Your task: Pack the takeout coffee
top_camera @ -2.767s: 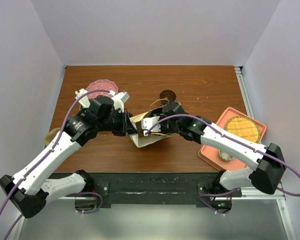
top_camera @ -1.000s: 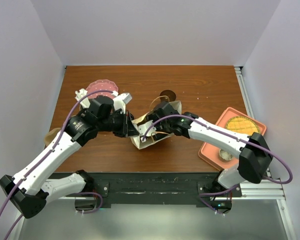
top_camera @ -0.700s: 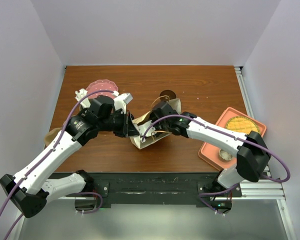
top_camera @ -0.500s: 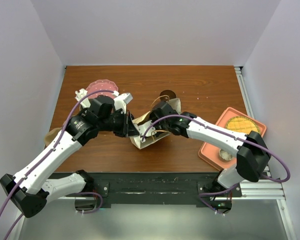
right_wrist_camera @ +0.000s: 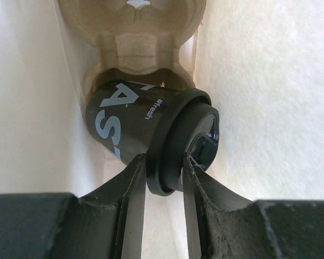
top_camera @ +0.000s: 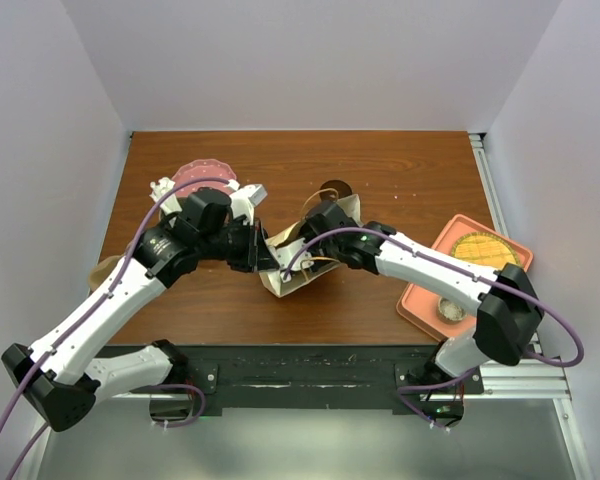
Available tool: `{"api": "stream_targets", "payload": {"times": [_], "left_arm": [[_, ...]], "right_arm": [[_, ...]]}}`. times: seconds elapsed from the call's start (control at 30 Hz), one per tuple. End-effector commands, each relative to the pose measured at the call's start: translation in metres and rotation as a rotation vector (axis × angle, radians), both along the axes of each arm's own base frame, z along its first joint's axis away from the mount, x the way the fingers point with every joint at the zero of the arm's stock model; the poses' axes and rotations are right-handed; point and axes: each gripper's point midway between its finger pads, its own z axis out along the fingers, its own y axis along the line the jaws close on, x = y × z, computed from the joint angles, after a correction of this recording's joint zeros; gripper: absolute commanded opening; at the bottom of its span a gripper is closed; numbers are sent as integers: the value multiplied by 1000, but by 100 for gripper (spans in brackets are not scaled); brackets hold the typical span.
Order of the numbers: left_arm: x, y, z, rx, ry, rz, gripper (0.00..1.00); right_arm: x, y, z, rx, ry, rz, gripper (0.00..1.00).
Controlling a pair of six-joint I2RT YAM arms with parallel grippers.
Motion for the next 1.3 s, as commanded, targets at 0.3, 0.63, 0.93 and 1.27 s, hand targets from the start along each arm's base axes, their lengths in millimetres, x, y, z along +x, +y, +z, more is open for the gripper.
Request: {"api": "stream_targets", "payload": {"times": [0.3,0.63,0.93,1.27], "left_arm": [[14,1,13,29,-34,19,0],[22,-1,19,63,-10,28,0],[33,-6,34,97,35,32,0],[41,-11,36,116,63,17,0]], "right_arm": [[-11,1,69,171,-37,-37,0],[-37,-1,116,274,-19,-32,0],[-65,-13,181,428,-69,-70,0],[-62,-37,236,477,-205,-131,0]]}}
